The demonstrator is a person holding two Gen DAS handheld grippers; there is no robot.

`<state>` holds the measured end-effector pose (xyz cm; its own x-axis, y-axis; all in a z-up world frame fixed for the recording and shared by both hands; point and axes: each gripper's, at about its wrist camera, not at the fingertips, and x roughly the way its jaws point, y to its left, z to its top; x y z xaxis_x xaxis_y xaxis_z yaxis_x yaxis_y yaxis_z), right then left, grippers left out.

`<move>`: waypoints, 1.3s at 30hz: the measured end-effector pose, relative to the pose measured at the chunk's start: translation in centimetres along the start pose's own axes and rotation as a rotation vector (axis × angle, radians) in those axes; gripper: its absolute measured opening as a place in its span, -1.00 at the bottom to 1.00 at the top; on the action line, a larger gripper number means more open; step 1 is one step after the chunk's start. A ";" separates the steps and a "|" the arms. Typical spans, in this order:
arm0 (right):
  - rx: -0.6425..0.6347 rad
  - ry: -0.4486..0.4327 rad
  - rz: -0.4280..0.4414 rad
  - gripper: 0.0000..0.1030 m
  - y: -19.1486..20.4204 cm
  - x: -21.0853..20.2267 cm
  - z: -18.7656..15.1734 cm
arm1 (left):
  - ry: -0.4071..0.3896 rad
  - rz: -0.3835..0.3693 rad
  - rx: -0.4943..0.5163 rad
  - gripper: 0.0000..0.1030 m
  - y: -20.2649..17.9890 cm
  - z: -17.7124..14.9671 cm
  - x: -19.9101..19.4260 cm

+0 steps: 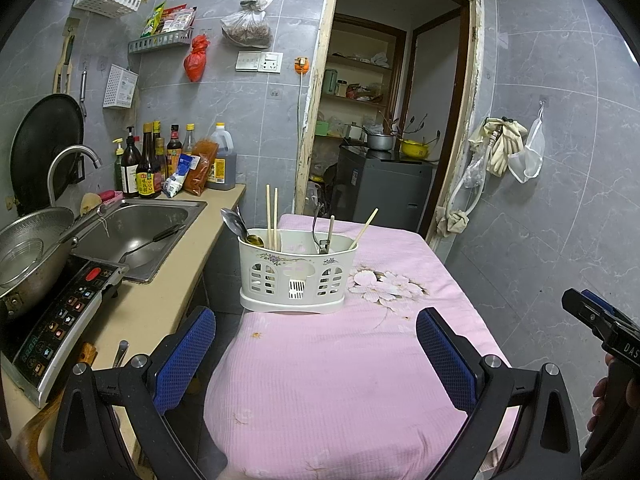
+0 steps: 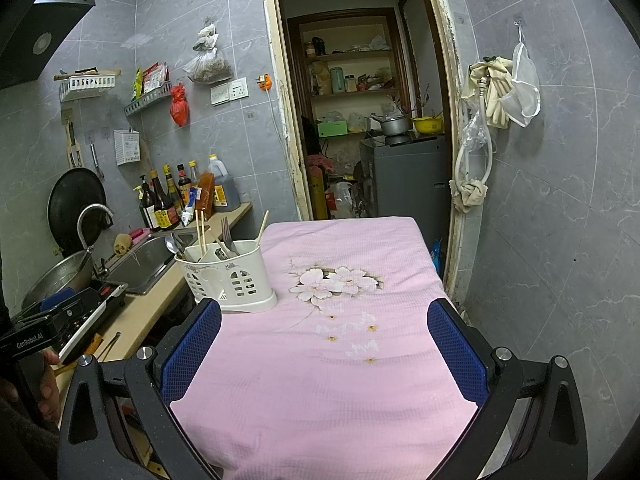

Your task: Organize utensils

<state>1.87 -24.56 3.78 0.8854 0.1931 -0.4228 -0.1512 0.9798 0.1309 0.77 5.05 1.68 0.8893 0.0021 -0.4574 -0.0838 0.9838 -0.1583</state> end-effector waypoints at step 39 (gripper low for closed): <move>0.000 0.004 0.000 0.97 -0.1 -0.3 -0.2 | 0.006 0.019 -0.001 0.97 -0.1 -0.7 -0.3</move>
<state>1.57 -24.68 3.69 0.8836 0.1933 -0.4265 -0.1513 0.9798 0.1306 0.19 4.86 1.16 0.8850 0.0198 -0.4652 -0.1011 0.9835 -0.1503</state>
